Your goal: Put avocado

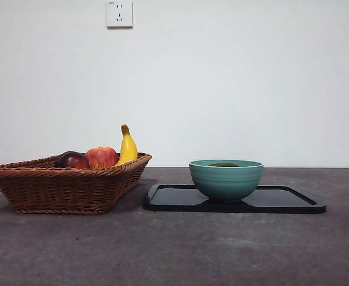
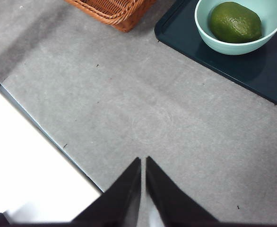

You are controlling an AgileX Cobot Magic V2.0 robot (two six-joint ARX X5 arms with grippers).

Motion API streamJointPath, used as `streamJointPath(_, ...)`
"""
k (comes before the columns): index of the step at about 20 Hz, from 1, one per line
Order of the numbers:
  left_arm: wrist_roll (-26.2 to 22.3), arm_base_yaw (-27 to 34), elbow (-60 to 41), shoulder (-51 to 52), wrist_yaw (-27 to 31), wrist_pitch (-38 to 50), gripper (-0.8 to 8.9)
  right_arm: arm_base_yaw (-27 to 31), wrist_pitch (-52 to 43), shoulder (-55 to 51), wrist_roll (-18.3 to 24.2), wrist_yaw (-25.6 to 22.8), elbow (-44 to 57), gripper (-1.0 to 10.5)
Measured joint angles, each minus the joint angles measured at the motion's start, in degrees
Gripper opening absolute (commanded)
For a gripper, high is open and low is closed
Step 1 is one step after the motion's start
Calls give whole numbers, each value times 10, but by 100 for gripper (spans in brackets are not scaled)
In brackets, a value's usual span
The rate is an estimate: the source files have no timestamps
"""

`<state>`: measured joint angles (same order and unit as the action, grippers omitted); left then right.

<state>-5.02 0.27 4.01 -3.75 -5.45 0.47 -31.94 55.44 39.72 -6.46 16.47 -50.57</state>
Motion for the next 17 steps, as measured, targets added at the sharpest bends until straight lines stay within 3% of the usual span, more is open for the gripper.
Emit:
streamJointPath(9, 1, 0, -21, 35, 15, -80, 8, 0, 0, 0, 0, 0, 0, 7)
streamJointPath(17, 46, 0, -22, 35, 16, -107, 8, 0, 0, 0, 0, 0, 0, 7)
